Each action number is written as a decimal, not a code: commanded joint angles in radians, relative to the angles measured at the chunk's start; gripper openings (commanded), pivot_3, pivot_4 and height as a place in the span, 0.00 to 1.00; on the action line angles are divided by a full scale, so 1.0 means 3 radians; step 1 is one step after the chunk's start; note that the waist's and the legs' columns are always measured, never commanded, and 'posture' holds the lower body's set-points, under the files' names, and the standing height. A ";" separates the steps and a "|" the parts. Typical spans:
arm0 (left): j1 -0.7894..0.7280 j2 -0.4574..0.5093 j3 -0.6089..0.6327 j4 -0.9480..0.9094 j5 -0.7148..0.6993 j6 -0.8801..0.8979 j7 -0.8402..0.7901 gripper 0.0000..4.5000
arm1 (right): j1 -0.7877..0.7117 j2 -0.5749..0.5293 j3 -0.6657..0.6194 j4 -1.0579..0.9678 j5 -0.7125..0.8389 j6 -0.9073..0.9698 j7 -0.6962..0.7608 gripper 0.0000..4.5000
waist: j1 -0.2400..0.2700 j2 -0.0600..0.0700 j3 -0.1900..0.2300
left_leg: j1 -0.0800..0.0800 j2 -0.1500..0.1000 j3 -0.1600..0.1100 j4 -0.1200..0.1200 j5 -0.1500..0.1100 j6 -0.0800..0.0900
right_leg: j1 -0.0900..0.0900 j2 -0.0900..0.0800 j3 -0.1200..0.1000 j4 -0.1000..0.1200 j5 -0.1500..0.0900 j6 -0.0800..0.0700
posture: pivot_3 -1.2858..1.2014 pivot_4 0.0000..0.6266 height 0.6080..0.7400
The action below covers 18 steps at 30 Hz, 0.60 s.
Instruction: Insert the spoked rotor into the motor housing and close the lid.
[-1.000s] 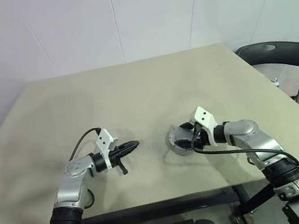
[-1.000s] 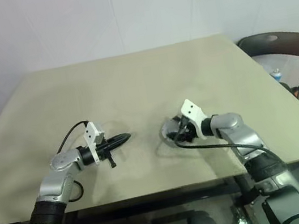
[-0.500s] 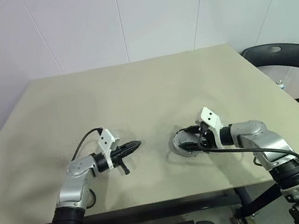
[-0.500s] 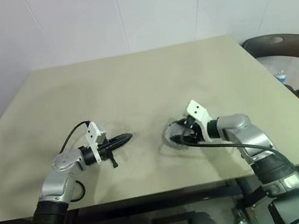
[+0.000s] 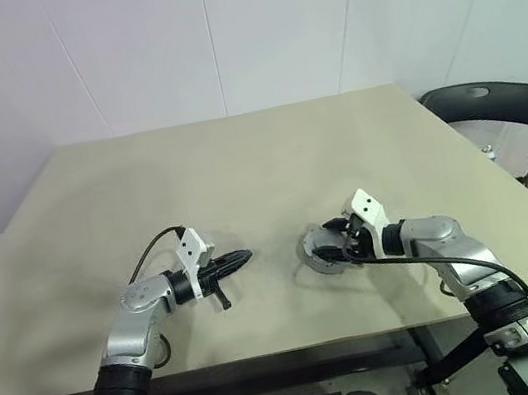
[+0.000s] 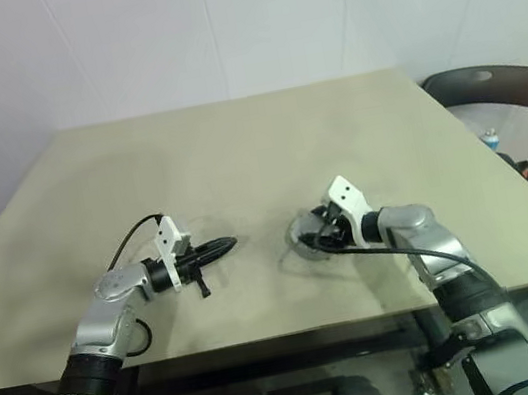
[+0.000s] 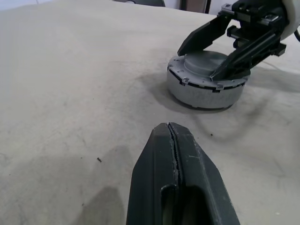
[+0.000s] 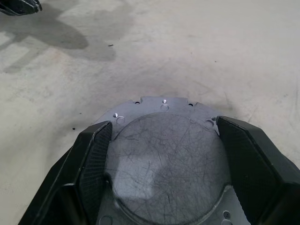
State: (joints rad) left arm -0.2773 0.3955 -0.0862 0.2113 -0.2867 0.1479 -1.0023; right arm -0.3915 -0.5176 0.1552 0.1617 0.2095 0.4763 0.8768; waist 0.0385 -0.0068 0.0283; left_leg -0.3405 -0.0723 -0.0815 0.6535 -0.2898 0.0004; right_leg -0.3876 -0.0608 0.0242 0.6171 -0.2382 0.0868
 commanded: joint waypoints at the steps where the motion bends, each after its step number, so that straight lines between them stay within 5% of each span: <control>1: -0.0034 0.0020 0.0027 -0.0142 -0.0037 -0.0007 -0.0003 0.00 | -0.0100 -0.0064 -0.0043 0.0047 -0.0079 0.0157 -0.0099 0.71 | -0.0001 0.0000 0.0000 | -0.0001 0.0000 0.0000 0.0000 0.0000 0.0000 | 0.0000 0.0000 0.0000 0.0000 0.0003 -0.0004 | 0.52 0.00 1.00; 18: -0.0023 0.0018 0.0028 -0.0142 -0.0033 -0.0005 0.0011 0.00 | 0.0047 -0.0034 0.0049 -0.0305 0.0004 0.0221 0.0026 0.71 | 0.0000 0.0000 0.0000 | -0.0007 0.0000 0.0000 -0.0005 0.0000 0.0000 | -0.0002 -0.0001 0.0001 -0.0005 0.0001 -0.0001 | 0.52 0.00 1.00</control>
State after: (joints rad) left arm -0.2749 0.3960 -0.0865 0.2002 -0.2869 0.1485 -1.0001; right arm -0.3877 -0.5211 0.1562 0.1020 0.2128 0.5500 0.8737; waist 0.0387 -0.0069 0.0285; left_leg -0.3433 -0.0724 -0.0816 0.6516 -0.2899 0.0005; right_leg -0.3887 -0.0611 0.0244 0.6154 -0.2379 0.0866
